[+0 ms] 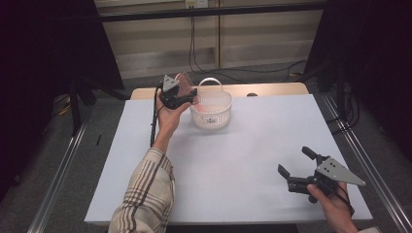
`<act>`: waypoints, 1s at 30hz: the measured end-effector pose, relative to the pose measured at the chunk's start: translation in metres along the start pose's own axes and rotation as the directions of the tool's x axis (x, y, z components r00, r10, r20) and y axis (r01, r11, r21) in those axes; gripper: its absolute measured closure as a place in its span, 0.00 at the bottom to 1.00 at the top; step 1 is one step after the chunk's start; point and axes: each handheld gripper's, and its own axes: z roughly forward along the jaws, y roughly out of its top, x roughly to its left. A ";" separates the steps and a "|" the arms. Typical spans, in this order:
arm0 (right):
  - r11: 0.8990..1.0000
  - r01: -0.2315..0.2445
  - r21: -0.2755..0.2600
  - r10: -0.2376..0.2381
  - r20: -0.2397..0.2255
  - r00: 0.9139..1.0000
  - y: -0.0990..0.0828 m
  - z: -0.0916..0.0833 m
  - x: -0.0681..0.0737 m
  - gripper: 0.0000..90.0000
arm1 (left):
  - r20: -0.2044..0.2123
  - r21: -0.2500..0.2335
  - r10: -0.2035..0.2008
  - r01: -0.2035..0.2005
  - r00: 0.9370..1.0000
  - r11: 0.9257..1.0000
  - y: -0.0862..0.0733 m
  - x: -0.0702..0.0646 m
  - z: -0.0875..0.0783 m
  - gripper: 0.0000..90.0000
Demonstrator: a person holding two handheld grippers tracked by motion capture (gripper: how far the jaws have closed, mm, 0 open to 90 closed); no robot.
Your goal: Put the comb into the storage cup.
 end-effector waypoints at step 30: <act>1.000 0.001 0.005 -0.001 -0.001 1.000 -0.001 0.000 0.000 0.00 | -0.020 -0.009 -0.025 0.025 0.999 1.000 0.003 0.002 -0.002 0.04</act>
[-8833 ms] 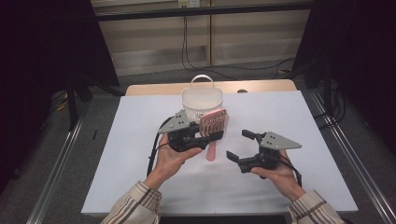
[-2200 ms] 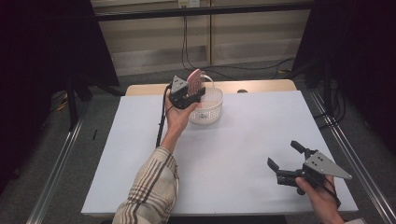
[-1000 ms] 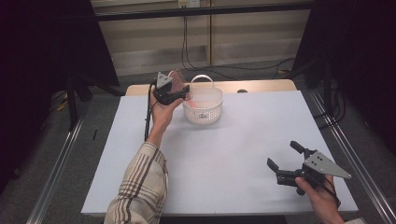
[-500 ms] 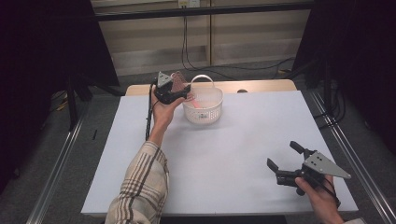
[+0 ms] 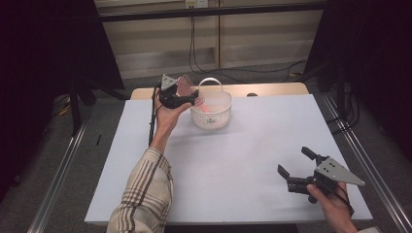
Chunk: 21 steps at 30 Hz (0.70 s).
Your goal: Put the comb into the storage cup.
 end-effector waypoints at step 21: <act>1.000 0.002 -0.004 -0.002 0.011 1.000 0.001 0.000 -0.001 0.00 | -0.007 -0.033 0.030 -0.030 1.000 0.999 -0.006 0.004 -0.024 0.02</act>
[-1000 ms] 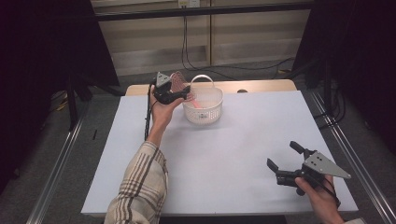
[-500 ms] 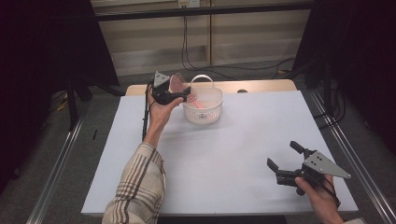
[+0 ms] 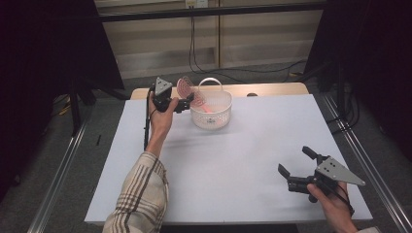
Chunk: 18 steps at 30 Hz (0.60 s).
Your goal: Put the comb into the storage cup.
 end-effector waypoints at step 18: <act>1.000 0.005 0.003 -0.005 0.012 1.000 -0.001 0.000 -0.001 0.00 | 0.023 -0.058 0.013 -0.011 1.000 0.998 0.003 0.001 -0.032 0.04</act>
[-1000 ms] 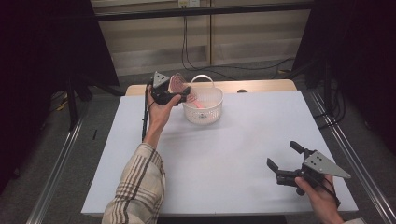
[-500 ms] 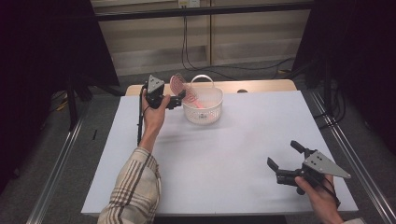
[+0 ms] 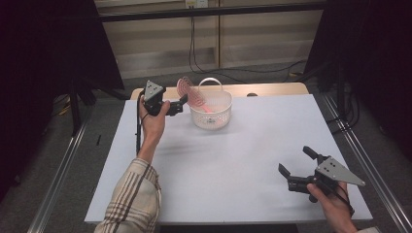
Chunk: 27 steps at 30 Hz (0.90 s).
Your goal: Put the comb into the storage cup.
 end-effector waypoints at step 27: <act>1.000 -0.005 0.003 0.005 0.007 1.000 -0.001 -0.001 -0.002 0.00 | 0.008 -0.040 0.019 -0.019 1.000 0.999 -0.006 -0.014 -0.031 0.03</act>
